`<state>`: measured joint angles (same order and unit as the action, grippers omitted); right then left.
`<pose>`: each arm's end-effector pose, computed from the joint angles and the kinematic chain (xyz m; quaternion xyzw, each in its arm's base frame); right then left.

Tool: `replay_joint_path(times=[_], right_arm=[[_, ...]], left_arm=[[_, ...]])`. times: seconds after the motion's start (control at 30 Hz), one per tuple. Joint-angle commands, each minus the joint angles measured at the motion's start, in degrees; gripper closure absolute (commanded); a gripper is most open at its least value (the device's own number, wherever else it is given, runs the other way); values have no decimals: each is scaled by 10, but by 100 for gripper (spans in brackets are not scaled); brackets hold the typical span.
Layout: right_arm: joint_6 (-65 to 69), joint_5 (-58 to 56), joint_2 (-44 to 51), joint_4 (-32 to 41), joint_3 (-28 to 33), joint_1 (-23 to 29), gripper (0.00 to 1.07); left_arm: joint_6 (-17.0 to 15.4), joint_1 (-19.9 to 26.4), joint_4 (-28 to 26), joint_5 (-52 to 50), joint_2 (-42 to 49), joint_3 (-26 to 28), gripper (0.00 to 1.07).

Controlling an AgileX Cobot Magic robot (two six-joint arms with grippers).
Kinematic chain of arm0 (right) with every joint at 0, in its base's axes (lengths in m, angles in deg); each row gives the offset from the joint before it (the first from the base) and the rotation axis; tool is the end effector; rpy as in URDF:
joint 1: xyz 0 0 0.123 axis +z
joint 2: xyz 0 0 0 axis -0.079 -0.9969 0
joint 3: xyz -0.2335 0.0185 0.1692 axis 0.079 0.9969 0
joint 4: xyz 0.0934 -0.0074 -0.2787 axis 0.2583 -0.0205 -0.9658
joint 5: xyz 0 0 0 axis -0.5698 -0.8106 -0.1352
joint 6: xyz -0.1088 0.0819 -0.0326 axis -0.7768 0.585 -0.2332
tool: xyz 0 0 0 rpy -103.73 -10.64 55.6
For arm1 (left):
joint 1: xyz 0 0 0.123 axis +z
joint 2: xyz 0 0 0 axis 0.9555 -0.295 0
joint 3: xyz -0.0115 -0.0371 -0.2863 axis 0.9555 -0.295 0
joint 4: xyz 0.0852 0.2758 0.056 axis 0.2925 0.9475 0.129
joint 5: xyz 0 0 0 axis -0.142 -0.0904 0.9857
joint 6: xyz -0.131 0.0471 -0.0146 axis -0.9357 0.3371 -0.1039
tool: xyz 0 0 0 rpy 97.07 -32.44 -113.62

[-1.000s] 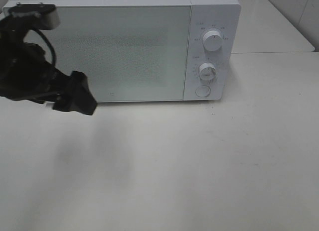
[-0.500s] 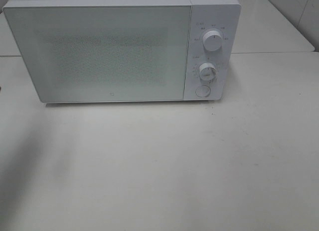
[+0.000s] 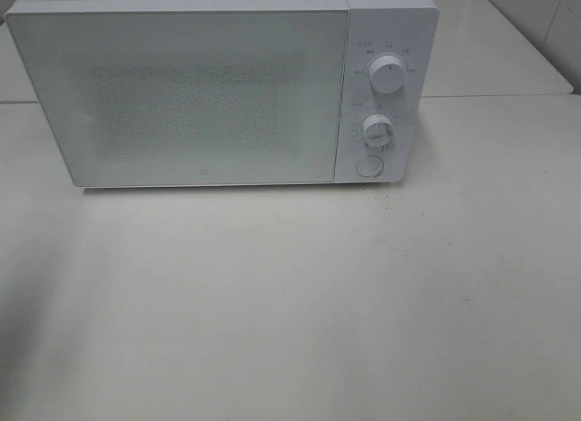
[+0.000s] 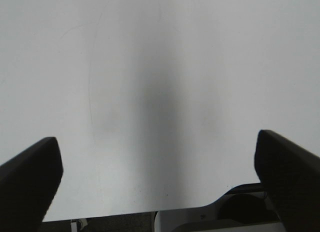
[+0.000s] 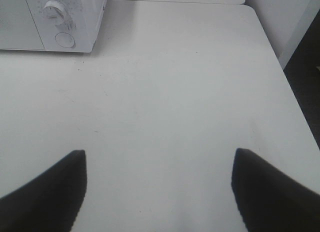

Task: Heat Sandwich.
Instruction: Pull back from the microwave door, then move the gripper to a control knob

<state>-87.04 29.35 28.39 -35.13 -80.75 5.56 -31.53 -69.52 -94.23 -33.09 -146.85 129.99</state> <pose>0.0721 -0.0065 0.2796 -0.0064 0.8465 -0.0272 0.5316 0.2298 -0.0076 0.2293 0.0116 0.9718 -0.0610 0.2274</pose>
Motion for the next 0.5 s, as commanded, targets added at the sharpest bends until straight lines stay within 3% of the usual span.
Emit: replay_joint_path(times=[0.03,0.5], right_arm=[[4,6,15,-2,0,-3,31],[4,6,15,-2,0,-3,31]], left_arm=[[-4,1,3,0,71,-42,5],[-5,1,19,18,300,-124,5]])
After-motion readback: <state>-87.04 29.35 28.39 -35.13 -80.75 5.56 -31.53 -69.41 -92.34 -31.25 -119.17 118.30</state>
